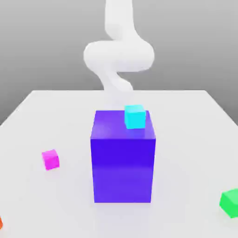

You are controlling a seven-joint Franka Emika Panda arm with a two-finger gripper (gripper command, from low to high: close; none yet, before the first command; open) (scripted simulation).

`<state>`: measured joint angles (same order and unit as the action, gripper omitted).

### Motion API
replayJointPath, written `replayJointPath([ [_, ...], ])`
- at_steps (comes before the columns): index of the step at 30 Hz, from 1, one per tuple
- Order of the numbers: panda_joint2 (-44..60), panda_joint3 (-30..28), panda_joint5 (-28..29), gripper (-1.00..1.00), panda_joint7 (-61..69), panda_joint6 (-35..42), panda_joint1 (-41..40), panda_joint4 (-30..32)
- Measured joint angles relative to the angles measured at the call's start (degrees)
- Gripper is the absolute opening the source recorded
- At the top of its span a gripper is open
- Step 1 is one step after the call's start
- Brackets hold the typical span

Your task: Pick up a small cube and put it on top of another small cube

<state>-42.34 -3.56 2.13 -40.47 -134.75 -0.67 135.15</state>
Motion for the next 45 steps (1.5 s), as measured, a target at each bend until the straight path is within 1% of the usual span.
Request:
replayJointPath([
  [9,12.3,-13.9,7.0,0.0,20.1,-10.6,-2.9,12.2],
  [19,25.9,-29.8,13.1,0.0,43.3,-22.3,-6.7,25.4],
  [25,34.7,-39.0,14.4,0.0,58.9,-29.6,-8.8,33.5],
  [26,36.2,-40.1,14.1,0.0,60.9,-30.8,-8.9,34.4],
  [28,39.5,-40.5,12.2,0.0,63.6,-33.4,-8.8,34.8],
  [29,41.2,-39.7,10.1,0.0,65.3,-34.7,-8.8,34.7],
  [30,43.0,-38.5,6.8,0.0,67.6,-35.9,-9.3,34.6],
  [31,44.7,-35.9,2.8,0.0,70.4,-37.2,-10.5,34.5],
  [32,46.3,-32.1,-1.1,0.0,73.2,-38.4,-13.3,34.3],
  [35,50.6,-17.3,-9.0,0.0,78.7,-41.8,-26.1,33.5],
  [37,53.3,-7.7,-11.2,0.0,80.4,-44.1,-35.1,32.9],
  [39,56.0,0.8,-11.3,0.0,80.7,-46.4,-43.6,32.4],
  [40,56.7,2.9,-11.3,-1.0,80.7,-47.0,-45.8,32.3],
  [45,56.7,2.9,-11.3,-1.0,80.7,-46.9,-45.8,32.3],
])
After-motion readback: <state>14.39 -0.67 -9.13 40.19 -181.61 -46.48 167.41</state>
